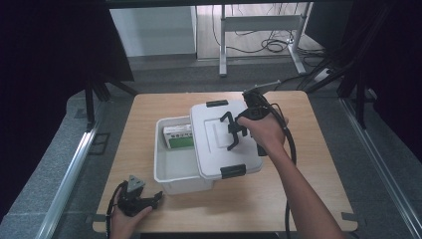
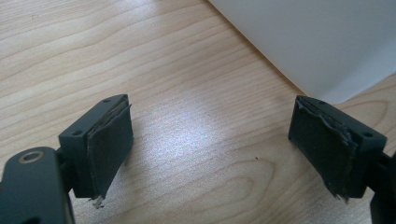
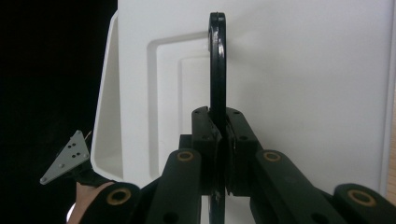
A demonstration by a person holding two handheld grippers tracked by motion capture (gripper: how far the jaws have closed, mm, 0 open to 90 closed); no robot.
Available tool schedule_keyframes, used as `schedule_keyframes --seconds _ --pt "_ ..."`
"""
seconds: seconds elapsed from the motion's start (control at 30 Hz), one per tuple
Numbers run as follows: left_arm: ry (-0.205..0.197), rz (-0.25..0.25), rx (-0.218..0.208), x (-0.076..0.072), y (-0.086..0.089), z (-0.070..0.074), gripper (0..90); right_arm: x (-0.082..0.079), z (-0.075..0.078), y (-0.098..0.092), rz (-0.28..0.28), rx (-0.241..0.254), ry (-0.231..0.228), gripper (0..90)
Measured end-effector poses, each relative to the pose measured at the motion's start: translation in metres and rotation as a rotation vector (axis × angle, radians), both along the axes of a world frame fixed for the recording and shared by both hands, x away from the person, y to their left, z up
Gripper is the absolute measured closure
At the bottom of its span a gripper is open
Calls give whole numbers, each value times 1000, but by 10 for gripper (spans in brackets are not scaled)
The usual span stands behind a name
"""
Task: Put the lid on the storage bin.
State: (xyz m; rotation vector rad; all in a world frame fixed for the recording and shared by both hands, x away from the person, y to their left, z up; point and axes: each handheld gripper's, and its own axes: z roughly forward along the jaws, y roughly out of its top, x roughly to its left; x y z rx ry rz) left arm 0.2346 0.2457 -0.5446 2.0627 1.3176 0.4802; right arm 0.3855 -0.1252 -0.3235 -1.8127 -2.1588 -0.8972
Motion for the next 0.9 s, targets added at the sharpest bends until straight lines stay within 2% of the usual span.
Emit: schedule_keyframes --seconds 0.9 --pt "-3 -5 0 0 0 0 137 6 -1 44 31 2 37 844"
